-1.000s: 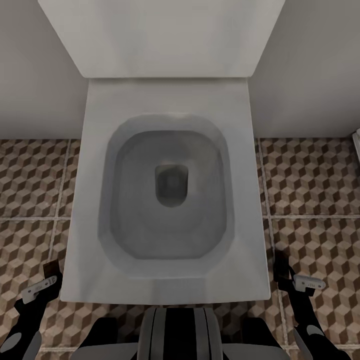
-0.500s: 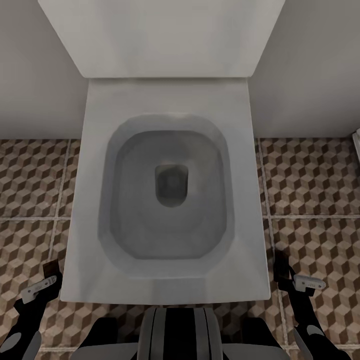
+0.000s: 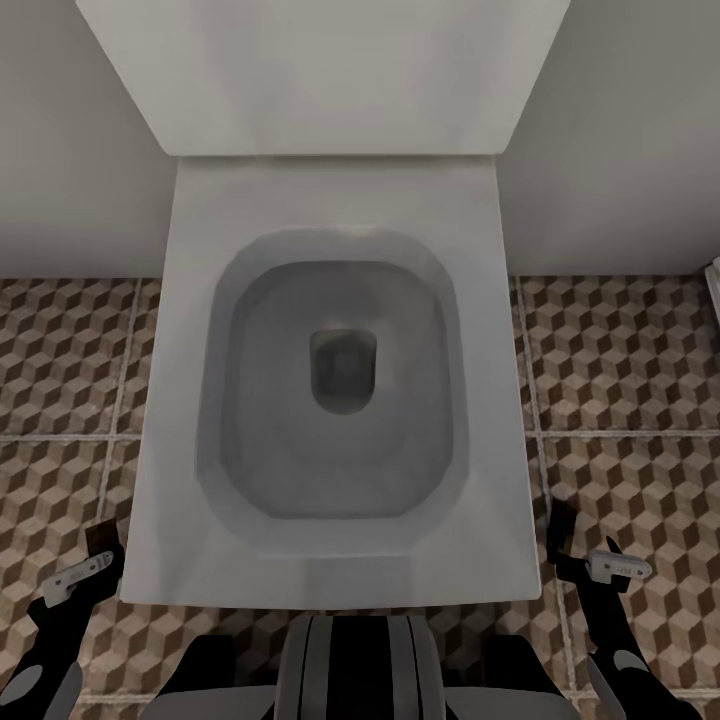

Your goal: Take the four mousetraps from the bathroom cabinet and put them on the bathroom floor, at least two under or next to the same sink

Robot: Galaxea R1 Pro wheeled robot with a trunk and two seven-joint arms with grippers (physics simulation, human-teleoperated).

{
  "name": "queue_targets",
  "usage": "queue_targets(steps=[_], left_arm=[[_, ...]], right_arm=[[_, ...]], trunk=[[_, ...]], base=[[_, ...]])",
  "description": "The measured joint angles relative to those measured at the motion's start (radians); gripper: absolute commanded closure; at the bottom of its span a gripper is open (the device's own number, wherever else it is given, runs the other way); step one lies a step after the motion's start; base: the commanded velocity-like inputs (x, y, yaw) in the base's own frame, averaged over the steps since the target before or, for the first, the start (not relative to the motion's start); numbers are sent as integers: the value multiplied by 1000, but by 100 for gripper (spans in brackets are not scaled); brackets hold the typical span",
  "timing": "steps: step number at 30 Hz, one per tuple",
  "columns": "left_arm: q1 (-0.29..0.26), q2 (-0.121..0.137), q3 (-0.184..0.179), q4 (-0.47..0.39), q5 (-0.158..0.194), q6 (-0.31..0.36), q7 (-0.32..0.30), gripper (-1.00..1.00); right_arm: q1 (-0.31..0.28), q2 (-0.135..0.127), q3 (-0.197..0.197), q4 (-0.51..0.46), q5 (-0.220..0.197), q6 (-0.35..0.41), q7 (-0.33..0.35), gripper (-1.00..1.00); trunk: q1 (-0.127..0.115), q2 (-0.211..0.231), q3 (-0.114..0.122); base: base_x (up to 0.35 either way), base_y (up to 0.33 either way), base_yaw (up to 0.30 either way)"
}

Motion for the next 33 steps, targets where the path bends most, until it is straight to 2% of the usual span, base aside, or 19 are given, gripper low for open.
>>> queue_targets(steps=[26,27,33], left_arm=[[0,0,0,0,0,0,0,100],[0,0,0,0,0,0,0,-100],[0,0,0,0,-1,-1,0,-100]], right_arm=[[0,0,0,0,0,0,0,-100],[0,0,0,0,0,0,0,-100],[0,0,0,0,0,0,0,-100]], trunk=[[0,0,0],[0,0,0],[0,0,0]], base=[[0,0,0],[0,0,0],[0,0,0]])
